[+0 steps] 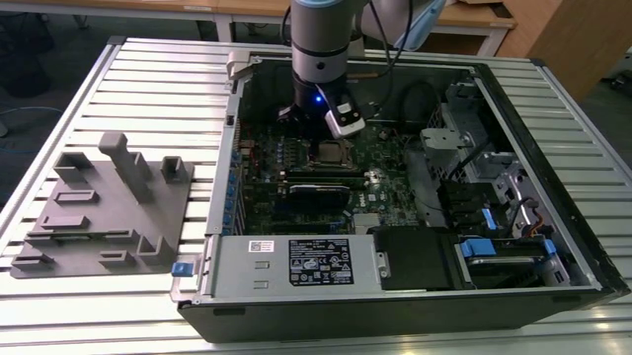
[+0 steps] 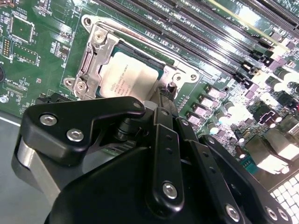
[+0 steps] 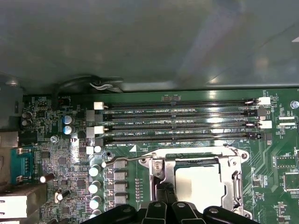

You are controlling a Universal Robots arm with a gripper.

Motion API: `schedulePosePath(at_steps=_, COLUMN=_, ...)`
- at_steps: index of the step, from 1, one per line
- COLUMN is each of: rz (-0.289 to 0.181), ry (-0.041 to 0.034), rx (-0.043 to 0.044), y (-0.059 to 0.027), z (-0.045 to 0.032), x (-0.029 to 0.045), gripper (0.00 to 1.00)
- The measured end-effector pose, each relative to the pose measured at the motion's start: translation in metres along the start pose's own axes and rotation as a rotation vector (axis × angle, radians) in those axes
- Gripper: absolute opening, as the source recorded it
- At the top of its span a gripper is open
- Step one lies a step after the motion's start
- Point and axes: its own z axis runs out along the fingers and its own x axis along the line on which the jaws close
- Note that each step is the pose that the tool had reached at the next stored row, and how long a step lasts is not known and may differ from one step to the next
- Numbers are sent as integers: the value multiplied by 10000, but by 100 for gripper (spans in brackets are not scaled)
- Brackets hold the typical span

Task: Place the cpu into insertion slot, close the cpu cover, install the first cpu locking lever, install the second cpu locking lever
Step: 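Close the cpu cover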

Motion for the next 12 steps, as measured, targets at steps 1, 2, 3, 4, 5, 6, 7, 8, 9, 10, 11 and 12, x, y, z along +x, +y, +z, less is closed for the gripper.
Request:
schedulePosePath(at_steps=1, rz=-1, ry=-4, rx=-2, y=0, z=4, x=3, gripper=11)
schedulePosePath(at_steps=2, rz=-3, ry=-8, rx=-3, y=0, z=8, x=6, gripper=11)
schedulePosePath(at_steps=3, rz=-7, ry=-11, rx=-3, y=-1, z=13, x=8, gripper=11)
schedulePosePath(at_steps=4, rz=-10, ry=-13, rx=-3, y=-1, z=18, x=10, gripper=11)
schedulePosePath(at_steps=5, rz=-12, ry=-14, rx=-3, y=-2, z=21, x=11, gripper=11)
schedulePosePath(at_steps=6, rz=-13, ry=-14, rx=-1, y=-2, z=22, x=12, gripper=11)
schedulePosePath(at_steps=7, rz=-13, ry=-13, rx=-1, y=-2, z=22, x=12, gripper=11)
schedulePosePath(at_steps=8, rz=-12, ry=-13, rx=-1, y=-2, z=22, x=12, gripper=11)
schedulePosePath(at_steps=9, rz=-12, ry=-14, rx=-2, y=-1, z=23, x=12, gripper=11)
schedulePosePath(at_steps=10, rz=-12, ry=-16, rx=-5, y=-1, z=27, x=12, gripper=11)
schedulePosePath(at_steps=11, rz=-12, ry=-17, rx=-7, y=-1, z=33, x=12, gripper=11)
schedulePosePath(at_steps=12, rz=-13, ry=-16, rx=-5, y=-2, z=39, x=12, gripper=11)
